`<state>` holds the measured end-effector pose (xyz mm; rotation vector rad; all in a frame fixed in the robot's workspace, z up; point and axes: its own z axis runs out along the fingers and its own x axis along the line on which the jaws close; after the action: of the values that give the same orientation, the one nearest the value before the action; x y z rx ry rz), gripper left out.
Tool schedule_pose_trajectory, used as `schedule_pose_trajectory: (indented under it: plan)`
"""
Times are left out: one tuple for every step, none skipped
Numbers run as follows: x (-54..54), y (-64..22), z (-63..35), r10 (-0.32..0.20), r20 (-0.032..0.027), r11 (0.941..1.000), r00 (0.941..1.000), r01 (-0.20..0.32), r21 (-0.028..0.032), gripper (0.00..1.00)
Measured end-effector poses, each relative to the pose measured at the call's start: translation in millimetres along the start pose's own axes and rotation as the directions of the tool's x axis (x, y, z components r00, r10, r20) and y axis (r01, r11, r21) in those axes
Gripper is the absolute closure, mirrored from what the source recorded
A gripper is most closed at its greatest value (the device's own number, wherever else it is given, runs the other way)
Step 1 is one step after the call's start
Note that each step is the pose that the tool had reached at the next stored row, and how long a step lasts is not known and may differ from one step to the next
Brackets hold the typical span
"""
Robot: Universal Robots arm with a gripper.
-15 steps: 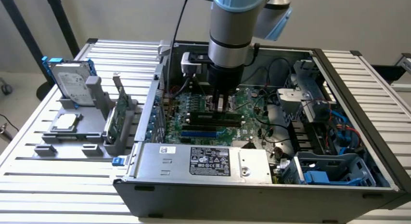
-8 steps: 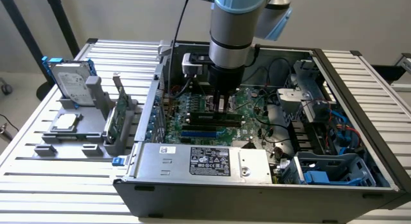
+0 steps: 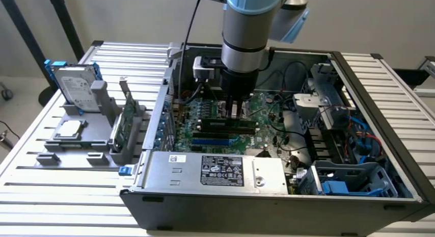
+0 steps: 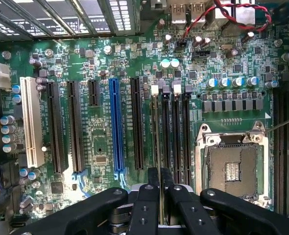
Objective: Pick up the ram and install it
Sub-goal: 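Insert the ram into the slot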
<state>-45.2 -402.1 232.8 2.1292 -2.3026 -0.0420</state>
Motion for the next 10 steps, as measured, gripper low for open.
schedule_pose_trajectory:
  plan:
    - [-0.3, 0.0, 0.4, 0.000, -0.0005, 1.0000, 1.0000, 0.000, 0.0000, 0.86]
    - [-0.4, -0.1, 0.9, -0.001, -0.0014, 1.0000, 1.0000, 0.001, -0.0003, 0.86]
    - [-0.4, -0.1, 1.4, -0.001, -0.0022, 1.0000, 1.0000, 0.001, -0.0008, 0.86]
    - [-0.4, -0.1, 1.8, -0.001, -0.0033, 1.0000, 1.0000, 0.001, -0.0015, 0.86]
    - [-0.4, -0.1, 2.3, -0.001, -0.0040, 1.0000, 1.0000, 0.001, -0.0021, 0.86]
    - [-0.5, -0.2, 2.8, -0.002, -0.0046, 1.0000, 1.0000, 0.002, -0.0028, 0.86]
    - [-0.5, -0.3, 3.0, -0.002, -0.0054, 1.0000, 1.0000, 0.002, -0.0035, 0.86]
    - [-0.7, -0.5, 3.2, -0.002, -0.0058, 1.0000, 1.0000, 0.002, -0.0040, 0.86]
    - [-0.8, -0.7, 3.4, -0.002, -0.0059, 1.0000, 1.0000, 0.002, -0.0043, 0.86]
    - [-0.9, -1.0, 3.7, -0.002, -0.0060, 1.0000, 1.0000, 0.002, -0.0047, 0.86]
